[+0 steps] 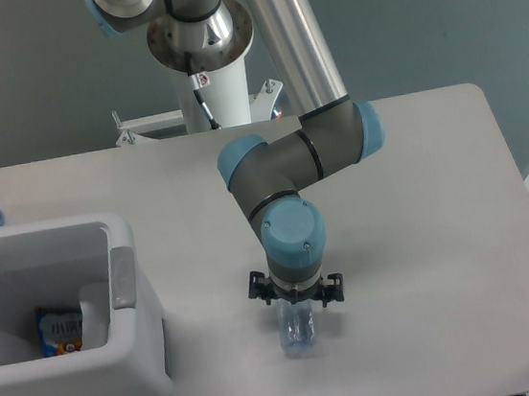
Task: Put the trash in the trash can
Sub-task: 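Lower the gripper around the bottle's cap end and close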
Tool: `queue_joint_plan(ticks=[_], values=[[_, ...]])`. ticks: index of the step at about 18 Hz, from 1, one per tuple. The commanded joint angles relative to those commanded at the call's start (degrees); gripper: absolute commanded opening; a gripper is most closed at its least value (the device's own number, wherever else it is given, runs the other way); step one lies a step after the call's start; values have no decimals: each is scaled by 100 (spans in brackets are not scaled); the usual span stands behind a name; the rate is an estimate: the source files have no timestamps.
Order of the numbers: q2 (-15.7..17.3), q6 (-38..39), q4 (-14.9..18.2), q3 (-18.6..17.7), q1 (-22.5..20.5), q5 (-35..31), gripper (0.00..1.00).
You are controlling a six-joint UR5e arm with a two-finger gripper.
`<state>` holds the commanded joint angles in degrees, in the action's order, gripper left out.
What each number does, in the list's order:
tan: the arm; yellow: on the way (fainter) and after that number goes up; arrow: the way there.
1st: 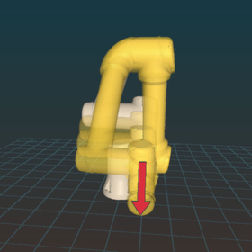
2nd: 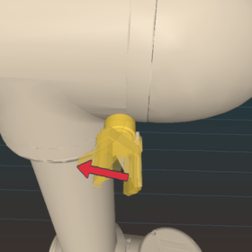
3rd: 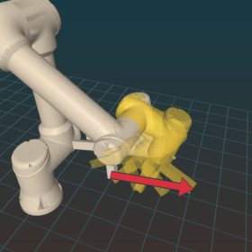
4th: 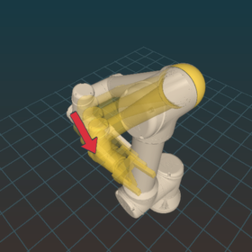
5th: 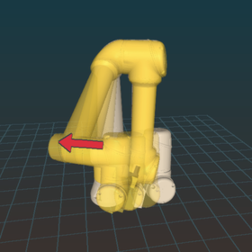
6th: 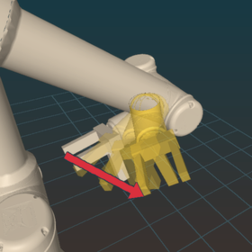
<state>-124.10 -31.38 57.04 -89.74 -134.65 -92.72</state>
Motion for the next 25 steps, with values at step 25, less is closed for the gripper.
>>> queue_joint_plan(ticks=[25], values=[[17,9,35,-53,97,-299,71]])
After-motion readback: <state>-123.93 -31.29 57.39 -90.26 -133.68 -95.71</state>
